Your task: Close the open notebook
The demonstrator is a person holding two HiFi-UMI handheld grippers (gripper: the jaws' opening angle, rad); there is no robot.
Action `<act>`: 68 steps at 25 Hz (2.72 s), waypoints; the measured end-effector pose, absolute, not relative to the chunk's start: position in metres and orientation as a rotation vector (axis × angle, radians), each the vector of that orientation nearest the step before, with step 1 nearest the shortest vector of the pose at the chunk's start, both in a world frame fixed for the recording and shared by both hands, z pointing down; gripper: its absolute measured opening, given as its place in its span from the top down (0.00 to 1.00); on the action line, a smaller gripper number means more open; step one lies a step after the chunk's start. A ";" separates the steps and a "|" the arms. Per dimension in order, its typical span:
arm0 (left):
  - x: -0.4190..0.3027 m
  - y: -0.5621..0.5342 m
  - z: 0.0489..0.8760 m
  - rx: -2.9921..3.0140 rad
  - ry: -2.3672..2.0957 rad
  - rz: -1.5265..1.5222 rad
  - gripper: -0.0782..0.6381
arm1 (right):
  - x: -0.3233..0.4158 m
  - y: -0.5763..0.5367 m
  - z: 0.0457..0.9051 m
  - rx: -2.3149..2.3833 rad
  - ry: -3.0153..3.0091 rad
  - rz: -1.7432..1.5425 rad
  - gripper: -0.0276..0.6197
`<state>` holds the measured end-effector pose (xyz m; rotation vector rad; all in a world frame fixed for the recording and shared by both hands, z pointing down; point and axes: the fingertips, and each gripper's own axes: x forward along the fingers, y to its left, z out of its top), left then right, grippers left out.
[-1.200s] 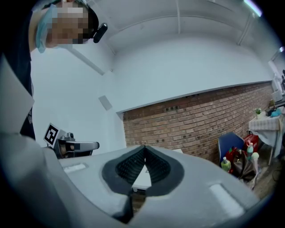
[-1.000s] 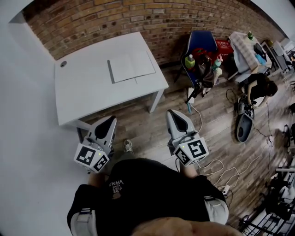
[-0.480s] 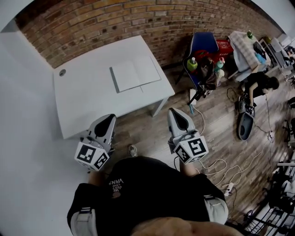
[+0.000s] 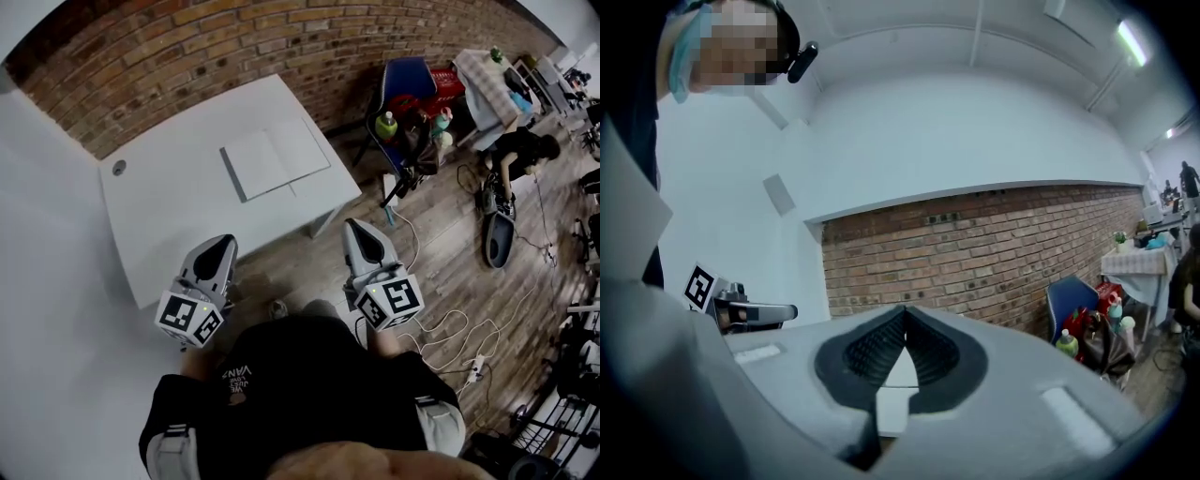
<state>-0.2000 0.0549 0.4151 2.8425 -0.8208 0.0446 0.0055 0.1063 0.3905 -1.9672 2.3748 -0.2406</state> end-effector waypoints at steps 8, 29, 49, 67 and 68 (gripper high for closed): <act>-0.200 0.030 0.430 2.796 -0.813 0.043 0.86 | 0.006 0.081 0.402 -1.991 2.386 -0.270 0.96; -0.169 -0.076 0.442 2.731 -0.984 0.058 0.86 | 0.045 -0.057 0.409 -1.869 2.525 -0.260 0.96; -0.127 -0.134 0.462 2.668 -1.131 0.093 0.86 | 0.082 -0.142 0.435 -1.717 2.609 -0.305 0.96; -0.103 -0.166 0.508 2.582 -1.242 0.140 0.86 | 0.082 -0.191 0.511 -1.612 2.793 -0.442 0.96; -0.101 -0.169 0.511 2.577 -1.244 0.140 0.86 | 0.083 -0.194 0.515 -1.609 2.805 -0.443 0.96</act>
